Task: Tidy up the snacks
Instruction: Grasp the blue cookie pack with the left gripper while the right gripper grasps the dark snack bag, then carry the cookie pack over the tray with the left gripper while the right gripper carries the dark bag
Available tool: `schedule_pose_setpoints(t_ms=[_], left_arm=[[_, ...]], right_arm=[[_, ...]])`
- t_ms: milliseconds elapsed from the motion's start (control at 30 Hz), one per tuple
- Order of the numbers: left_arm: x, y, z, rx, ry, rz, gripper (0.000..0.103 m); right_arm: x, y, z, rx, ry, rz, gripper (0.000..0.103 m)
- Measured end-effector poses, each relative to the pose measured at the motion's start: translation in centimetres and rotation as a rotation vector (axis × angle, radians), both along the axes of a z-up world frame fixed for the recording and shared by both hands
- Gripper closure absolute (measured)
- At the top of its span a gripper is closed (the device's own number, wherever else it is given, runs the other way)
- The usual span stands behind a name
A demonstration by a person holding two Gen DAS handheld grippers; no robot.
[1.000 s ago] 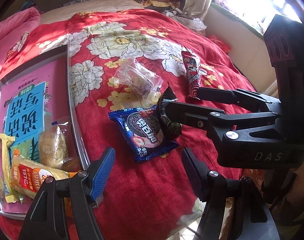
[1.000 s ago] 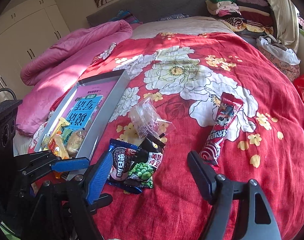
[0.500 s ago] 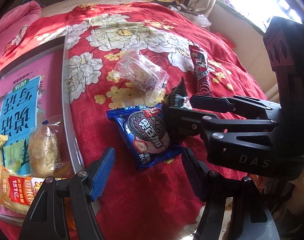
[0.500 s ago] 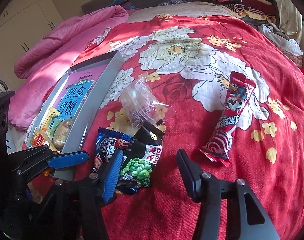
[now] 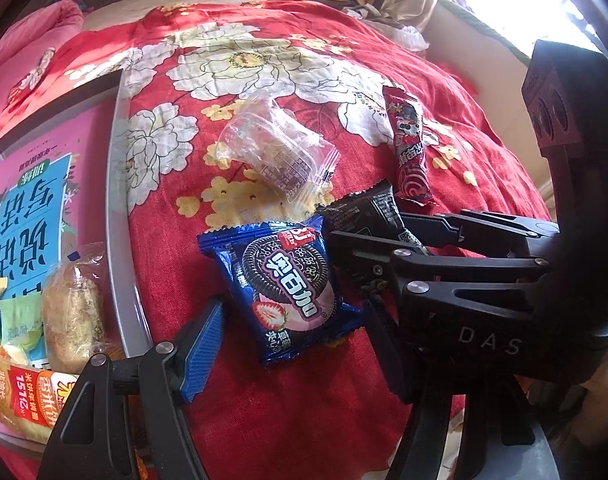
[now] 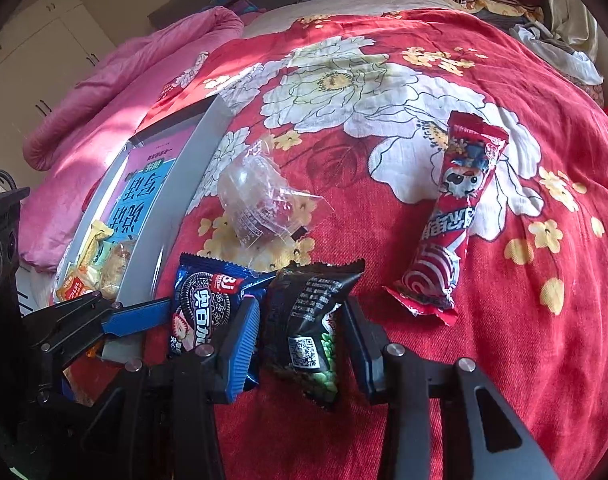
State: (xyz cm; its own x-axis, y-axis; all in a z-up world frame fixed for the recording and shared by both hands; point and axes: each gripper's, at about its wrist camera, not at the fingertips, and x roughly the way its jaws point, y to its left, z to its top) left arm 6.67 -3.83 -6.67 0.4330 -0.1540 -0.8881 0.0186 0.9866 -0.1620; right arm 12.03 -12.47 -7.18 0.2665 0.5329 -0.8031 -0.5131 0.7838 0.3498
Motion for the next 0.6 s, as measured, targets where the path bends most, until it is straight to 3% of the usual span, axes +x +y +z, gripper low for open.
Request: schedule_pose_setpoints(t_ms=[267,467,600], left_arm=[[0.7,-0.5,-0.4,0.039,0.005,0.031,0.032],[0.7,-0.1,-0.2,0.022,-0.013,0.063,0.033],[0.6,0.8,0.0,0.006,-0.027,0.089,0.047]], right_arm=[[0.2,-0.5,0.3,0.035,0.004,-0.006,0.071],[0.0,-1.3,1.8,0.092,-0.030,-0.019,0.072],[-0.1,-1.9,2.6,0.113,-0.062,-0.035,0.072]])
